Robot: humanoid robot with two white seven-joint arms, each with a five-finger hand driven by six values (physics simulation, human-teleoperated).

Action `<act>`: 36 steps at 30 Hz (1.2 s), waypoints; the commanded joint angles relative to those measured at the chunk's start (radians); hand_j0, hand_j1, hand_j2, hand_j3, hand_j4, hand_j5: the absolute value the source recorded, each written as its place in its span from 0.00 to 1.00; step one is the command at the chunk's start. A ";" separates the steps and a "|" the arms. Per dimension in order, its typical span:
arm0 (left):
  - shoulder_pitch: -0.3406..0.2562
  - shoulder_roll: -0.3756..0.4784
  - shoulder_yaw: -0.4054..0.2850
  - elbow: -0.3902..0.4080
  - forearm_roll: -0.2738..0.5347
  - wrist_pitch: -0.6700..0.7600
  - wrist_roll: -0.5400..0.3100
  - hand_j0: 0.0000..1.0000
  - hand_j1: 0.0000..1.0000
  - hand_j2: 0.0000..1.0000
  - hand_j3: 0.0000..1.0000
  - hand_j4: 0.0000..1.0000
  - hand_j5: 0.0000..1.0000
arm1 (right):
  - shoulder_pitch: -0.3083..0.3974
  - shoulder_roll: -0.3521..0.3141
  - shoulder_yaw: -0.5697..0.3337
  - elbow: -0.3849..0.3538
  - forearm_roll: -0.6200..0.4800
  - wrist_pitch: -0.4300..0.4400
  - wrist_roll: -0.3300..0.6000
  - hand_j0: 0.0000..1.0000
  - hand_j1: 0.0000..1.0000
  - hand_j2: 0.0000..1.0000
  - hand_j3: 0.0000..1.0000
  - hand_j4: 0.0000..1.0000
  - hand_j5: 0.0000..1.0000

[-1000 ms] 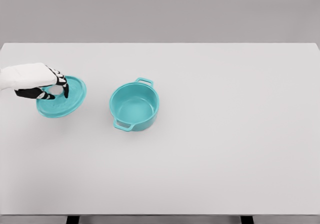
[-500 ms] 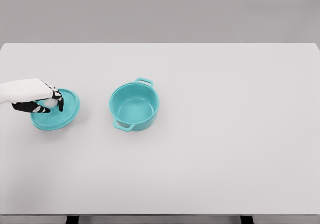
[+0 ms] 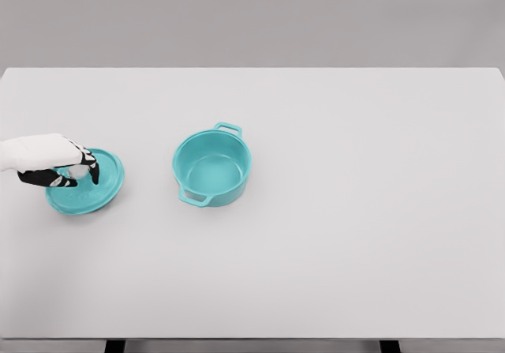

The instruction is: Open the lid of the pot with left arm

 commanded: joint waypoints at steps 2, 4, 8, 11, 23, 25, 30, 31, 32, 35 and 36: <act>0.000 0.001 0.001 0.000 0.005 0.002 0.000 0.68 0.68 0.68 0.68 0.68 0.68 | 0.000 0.000 -0.001 0.000 -0.002 0.000 0.000 1.00 1.00 1.00 1.00 1.00 1.00; 0.000 -0.004 0.004 0.008 0.001 0.002 0.000 0.75 0.75 0.75 0.75 0.75 0.75 | 0.000 0.000 0.001 0.000 0.000 -0.001 0.000 1.00 1.00 1.00 1.00 1.00 1.00; 0.000 -0.011 0.036 0.008 -0.059 0.002 0.000 0.92 0.92 0.92 0.92 0.92 0.92 | 0.000 0.000 -0.001 0.000 0.000 0.000 0.000 1.00 1.00 1.00 1.00 1.00 1.00; 0.000 -0.013 0.053 0.008 -0.064 0.002 0.000 1.00 1.00 1.00 1.00 1.00 1.00 | 0.000 0.000 -0.001 0.000 0.000 0.000 0.000 1.00 1.00 1.00 1.00 1.00 1.00; 0.006 -0.172 0.269 0.074 -0.064 0.002 0.000 1.00 1.00 1.00 1.00 1.00 1.00 | 0.000 0.000 -0.001 0.000 -0.002 0.000 0.000 1.00 1.00 1.00 1.00 1.00 1.00; 0.021 -0.172 0.350 0.078 -0.052 0.002 0.000 1.00 1.00 1.00 1.00 1.00 1.00 | 0.000 0.000 -0.001 0.001 0.000 -0.001 0.000 1.00 1.00 1.00 1.00 1.00 1.00; 0.055 -0.180 0.459 0.173 -0.050 0.002 0.000 1.00 1.00 1.00 1.00 1.00 1.00 | 0.000 0.000 -0.001 0.000 -0.002 -0.001 0.000 1.00 1.00 1.00 1.00 1.00 1.00; 0.055 -0.186 0.459 0.173 -0.050 0.002 0.000 1.00 1.00 1.00 1.00 1.00 1.00 | 0.000 0.000 -0.001 0.000 -0.002 0.000 0.000 1.00 1.00 1.00 1.00 1.00 1.00; 0.054 -0.197 0.459 0.173 -0.050 0.002 0.000 1.00 1.00 1.00 1.00 1.00 1.00 | 0.000 0.000 -0.001 0.000 -0.002 0.000 0.000 1.00 1.00 1.00 1.00 1.00 1.00; 0.054 -0.198 0.459 0.172 -0.050 0.002 0.000 1.00 1.00 1.00 1.00 1.00 1.00 | 0.000 0.000 -0.001 0.001 0.000 -0.001 0.000 1.00 1.00 1.00 1.00 1.00 1.00; 0.054 -0.198 0.459 0.172 -0.050 0.002 0.000 1.00 1.00 1.00 1.00 1.00 1.00 | 0.000 0.000 -0.001 0.000 -0.002 -0.001 0.000 1.00 1.00 1.00 1.00 1.00 1.00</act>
